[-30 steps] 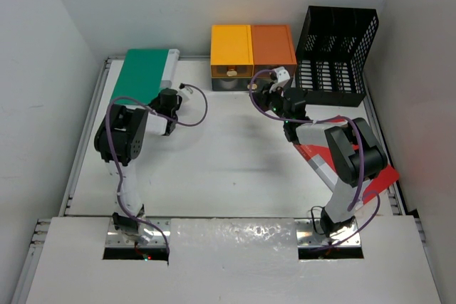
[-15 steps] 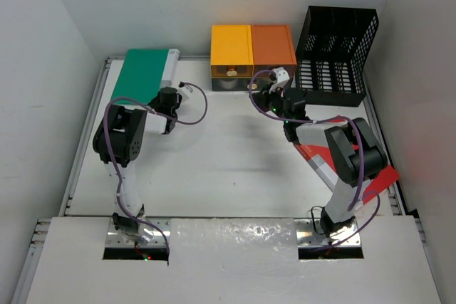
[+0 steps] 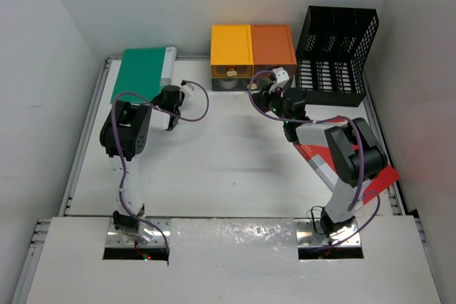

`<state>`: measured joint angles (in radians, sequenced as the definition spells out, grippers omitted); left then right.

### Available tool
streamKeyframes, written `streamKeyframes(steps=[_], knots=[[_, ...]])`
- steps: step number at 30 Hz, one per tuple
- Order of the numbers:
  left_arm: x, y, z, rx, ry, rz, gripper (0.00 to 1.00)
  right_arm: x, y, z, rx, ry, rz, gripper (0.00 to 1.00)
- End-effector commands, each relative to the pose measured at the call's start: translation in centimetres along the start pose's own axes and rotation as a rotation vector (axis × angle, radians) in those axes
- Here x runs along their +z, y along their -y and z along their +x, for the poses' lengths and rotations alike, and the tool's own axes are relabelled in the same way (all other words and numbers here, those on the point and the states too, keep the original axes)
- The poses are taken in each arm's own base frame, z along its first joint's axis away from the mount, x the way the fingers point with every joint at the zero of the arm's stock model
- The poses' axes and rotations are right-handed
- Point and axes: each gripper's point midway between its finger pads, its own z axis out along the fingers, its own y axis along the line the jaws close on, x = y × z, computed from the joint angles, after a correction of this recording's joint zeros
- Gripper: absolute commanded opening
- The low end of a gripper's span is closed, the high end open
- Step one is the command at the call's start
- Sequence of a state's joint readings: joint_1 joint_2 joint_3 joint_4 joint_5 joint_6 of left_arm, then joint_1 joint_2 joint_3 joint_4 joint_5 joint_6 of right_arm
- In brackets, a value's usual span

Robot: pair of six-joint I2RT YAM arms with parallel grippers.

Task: Organize the desk

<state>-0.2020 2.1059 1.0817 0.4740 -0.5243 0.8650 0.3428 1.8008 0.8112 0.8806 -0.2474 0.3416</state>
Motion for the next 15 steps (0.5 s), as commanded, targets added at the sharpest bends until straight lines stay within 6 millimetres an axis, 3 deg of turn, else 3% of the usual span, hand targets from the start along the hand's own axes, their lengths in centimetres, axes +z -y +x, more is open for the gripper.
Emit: streamKeyframes(steps=[1,7,12,15], knots=[[0.6,-1.2,-1.4,-0.002,0.024,-0.064,0.35,-0.2,-1.1,-2.3,-0.036,0.058,-0.038,0.06],[1.0,-2.1,-1.9,0.023,0.050,-0.129,0.30,-0.3,-1.2,-2.5,-0.046,0.062,-0.050,0.06],[1.0,-3.7,-3.7,0.020,0.130,-0.194,0.24,-0.2,-1.4,-2.3,-0.044,0.058,-0.063,0.06],[1.2,-3.8,-4.7,0.033,0.165,-0.185,0.14,-0.3,-1.6,-2.1,-0.039,0.053,-0.072,0.06]])
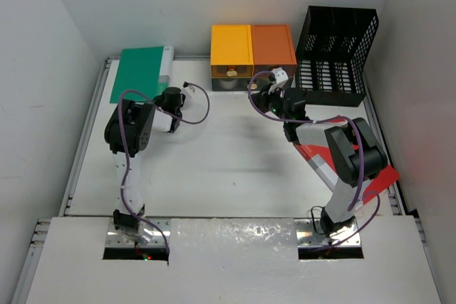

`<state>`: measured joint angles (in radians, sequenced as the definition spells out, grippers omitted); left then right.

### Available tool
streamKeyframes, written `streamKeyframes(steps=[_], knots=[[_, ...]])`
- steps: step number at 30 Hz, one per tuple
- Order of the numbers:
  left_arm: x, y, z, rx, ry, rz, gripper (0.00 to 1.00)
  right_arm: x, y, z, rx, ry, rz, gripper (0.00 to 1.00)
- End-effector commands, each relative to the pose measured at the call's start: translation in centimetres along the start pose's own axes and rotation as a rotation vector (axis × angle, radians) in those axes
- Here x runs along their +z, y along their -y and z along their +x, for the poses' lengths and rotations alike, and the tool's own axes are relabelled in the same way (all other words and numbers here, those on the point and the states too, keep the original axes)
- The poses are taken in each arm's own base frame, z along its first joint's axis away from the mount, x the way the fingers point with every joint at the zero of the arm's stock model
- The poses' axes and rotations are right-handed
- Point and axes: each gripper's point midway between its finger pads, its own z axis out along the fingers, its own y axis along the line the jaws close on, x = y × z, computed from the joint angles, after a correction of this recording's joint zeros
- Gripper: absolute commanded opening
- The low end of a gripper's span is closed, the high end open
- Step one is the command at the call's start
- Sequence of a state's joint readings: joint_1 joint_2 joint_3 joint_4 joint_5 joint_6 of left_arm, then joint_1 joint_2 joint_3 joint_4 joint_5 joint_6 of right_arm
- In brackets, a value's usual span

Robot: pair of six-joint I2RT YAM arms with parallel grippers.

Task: Organize the desk

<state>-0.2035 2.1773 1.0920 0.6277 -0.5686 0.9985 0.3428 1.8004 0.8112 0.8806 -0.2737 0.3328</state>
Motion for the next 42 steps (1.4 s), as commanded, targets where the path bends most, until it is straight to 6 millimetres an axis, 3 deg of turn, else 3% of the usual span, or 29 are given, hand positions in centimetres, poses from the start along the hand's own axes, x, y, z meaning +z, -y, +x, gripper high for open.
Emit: streamKeyframes(steps=[1,2,6,12,15,18,19,24,25,28,29,31,32,33,34,37,38,40,42], knots=[[0.5,-3.5,-4.3,-0.055,0.146,-0.103,0.06,-0.2,-1.1,-2.0,-0.030,0.055,-0.045,0.06],[0.7,-3.0,-4.1,-0.039,0.138,-0.090,0.00,-0.3,-1.2,-2.0,-0.032,0.054,-0.048,0.06],[0.3,-2.8,-4.0,-0.032,0.130,-0.061,0.00,-0.5,-1.1,-1.7,-0.047,0.032,-0.043,0.06],[-3.6,-4.2,-3.7,-0.051,0.139,0.068,0.00,-1.1,-1.8,-1.7,-0.123,0.002,-0.079,0.07],[-6.2,-4.1,-3.1,-0.042,0.092,0.208,0.00,-1.6,-3.8,-1.9,-0.215,0.010,-0.170,0.09],[-9.8,-4.0,-1.9,-0.025,0.075,0.337,0.00,-2.1,-6.0,-2.1,-0.340,0.014,-0.242,0.15],[-11.6,-4.8,-1.6,-0.023,0.076,0.367,0.00,-2.1,-6.4,-2.1,-0.421,0.017,-0.265,0.18],[-17.3,-6.3,-0.3,-0.008,0.101,0.476,0.00,-3.1,-8.8,-3.3,-0.557,0.068,-0.386,0.42],[-19.3,-6.9,0.3,0.000,0.099,0.506,0.00,-3.1,-9.1,-3.4,-0.612,0.082,-0.403,0.45],[-23.2,-8.7,0.4,0.001,0.133,0.569,0.00,-3.3,-11.5,-3.7,-0.754,0.137,-0.478,0.54],[-24.1,-9.6,-0.1,-0.008,0.162,0.573,0.00,-3.2,-13.2,-3.3,-0.789,0.151,-0.520,0.57],[-26.4,-10.6,0.6,0.002,0.174,0.590,0.00,-2.8,-14.8,-2.8,-0.894,0.178,-0.565,0.64],[-27.1,-11.1,0.8,0.006,0.182,0.588,0.00,-2.6,-16.9,-2.8,-0.917,0.201,-0.612,0.66],[-28.4,-11.4,1.5,0.017,0.180,0.597,0.00,-2.0,-17.8,-2.0,-0.942,0.195,-0.642,0.69],[-29.2,-11.4,1.8,0.036,0.189,0.611,0.00,-1.6,-19.9,-2.2,-0.947,0.201,-0.698,0.71],[-31.4,-11.6,2.9,0.065,0.209,0.642,0.00,-0.4,-22.3,-0.8,-0.921,0.182,-0.786,0.78],[-32.0,-11.3,2.7,0.064,0.232,0.663,0.00,0.0,-23.8,-1.7,-0.913,0.224,-0.809,0.82],[-33.3,-11.2,3.0,0.065,0.259,0.687,0.00,0.3,-25.1,-0.8,-0.845,0.220,-0.857,0.83],[-34.3,-11.0,3.3,0.075,0.275,0.706,0.00,0.6,-26.8,-1.3,-0.841,0.267,-0.869,0.84]])
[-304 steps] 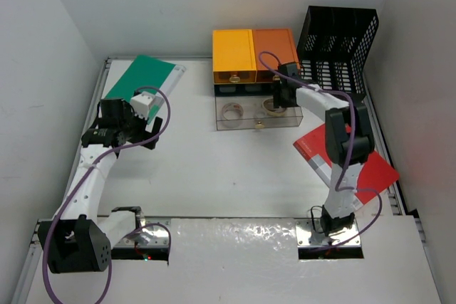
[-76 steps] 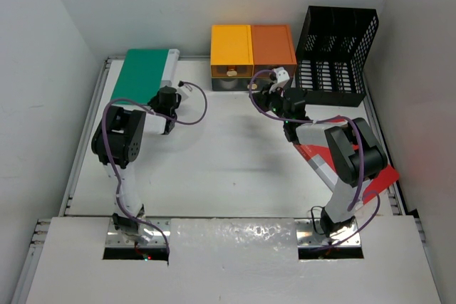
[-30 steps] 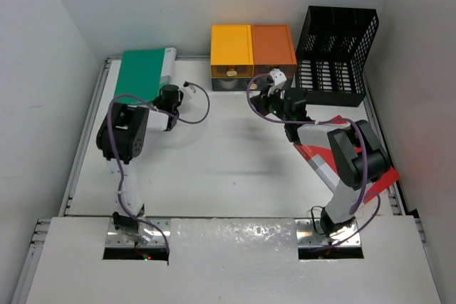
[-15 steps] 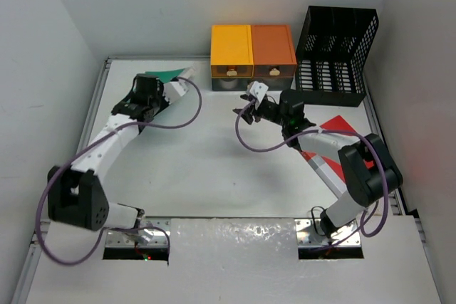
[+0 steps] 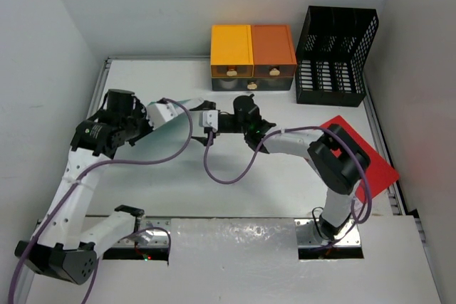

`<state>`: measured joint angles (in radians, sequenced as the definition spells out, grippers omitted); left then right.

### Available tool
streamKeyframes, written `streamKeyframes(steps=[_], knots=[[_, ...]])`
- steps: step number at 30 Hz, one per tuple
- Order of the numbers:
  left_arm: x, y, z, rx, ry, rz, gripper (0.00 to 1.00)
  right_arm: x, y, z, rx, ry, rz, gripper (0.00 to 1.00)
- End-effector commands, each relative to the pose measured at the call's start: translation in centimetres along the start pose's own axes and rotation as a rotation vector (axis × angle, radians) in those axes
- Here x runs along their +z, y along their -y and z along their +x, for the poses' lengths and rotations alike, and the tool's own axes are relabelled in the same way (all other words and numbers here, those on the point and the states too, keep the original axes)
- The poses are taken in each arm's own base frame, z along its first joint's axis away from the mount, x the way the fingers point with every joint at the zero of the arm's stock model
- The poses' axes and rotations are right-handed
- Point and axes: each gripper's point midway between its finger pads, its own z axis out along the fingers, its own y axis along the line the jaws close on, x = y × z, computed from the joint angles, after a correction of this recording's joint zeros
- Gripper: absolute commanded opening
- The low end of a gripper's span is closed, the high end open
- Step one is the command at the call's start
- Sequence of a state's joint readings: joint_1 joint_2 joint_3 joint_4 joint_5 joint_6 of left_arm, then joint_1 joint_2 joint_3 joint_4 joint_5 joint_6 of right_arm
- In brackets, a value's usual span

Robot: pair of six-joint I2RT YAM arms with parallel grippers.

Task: Organize the desk

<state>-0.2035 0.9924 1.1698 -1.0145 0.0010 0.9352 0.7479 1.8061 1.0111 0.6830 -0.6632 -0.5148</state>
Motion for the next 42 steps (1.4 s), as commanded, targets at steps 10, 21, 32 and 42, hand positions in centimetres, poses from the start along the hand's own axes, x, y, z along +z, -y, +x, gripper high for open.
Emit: streamKeyframes(steps=[10,21,32,42], knots=[[-2.8,3.1,-1.5,0.084,0.138,0.123,0.00,7.2,0.8,-2.5,0.122,0.181,-0.014,0.79],[-4.9,2.5,-3.2,0.089,0.236,0.080,0.00,11.2,-1.2,-0.6,0.214,0.179,-0.062,0.00],[-12.6,-12.4,-6.2,-0.556,0.397,-0.639,0.89,4.7,4.0,-4.2,0.312,0.117,0.223,0.00],[-14.1,-15.4,-6.4,-0.739,0.464,-0.793,1.00,-7.0,15.3,-9.7,0.590,0.303,0.463,0.00]])
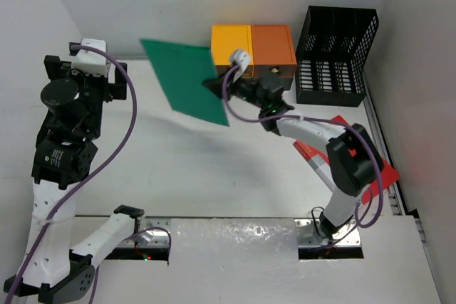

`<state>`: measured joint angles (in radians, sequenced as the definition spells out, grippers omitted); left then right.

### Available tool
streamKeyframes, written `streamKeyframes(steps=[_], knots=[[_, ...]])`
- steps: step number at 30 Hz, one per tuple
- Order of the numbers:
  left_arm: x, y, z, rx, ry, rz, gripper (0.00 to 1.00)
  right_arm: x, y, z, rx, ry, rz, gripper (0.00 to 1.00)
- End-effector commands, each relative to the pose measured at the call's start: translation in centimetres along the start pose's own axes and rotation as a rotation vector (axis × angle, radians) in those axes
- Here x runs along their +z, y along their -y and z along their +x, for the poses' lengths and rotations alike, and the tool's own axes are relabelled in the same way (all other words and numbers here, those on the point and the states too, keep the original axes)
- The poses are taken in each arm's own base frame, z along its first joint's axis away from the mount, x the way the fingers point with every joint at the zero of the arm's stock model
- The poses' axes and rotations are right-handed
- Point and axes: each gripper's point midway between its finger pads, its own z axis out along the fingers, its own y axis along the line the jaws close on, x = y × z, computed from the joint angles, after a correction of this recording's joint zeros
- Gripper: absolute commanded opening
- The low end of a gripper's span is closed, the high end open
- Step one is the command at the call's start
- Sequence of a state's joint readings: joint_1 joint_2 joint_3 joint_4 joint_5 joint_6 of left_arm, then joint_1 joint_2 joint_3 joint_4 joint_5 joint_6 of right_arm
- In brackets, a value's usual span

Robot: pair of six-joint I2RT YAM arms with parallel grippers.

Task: Organize the desk

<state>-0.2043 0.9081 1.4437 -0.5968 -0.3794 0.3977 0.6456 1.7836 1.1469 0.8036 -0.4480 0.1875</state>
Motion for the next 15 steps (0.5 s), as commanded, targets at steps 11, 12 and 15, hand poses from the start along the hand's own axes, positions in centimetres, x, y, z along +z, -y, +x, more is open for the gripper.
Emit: streamKeyframes(steps=[11,12,15], knots=[[4.0,3.3,5.2,-0.055,-0.079,-0.013,1.00,-13.9,9.4,-21.7,-0.110,0.390,0.363,0.00],[4.4,4.0,6.4,-0.043,-0.105,0.004,1.00,-15.4,10.9,-22.3,-0.123,0.403,0.458,0.00],[5.0,5.5,8.8,-0.026,-0.145,0.039,1.00,-20.3,14.8,-23.3,-0.190,0.371,0.743,0.00]])
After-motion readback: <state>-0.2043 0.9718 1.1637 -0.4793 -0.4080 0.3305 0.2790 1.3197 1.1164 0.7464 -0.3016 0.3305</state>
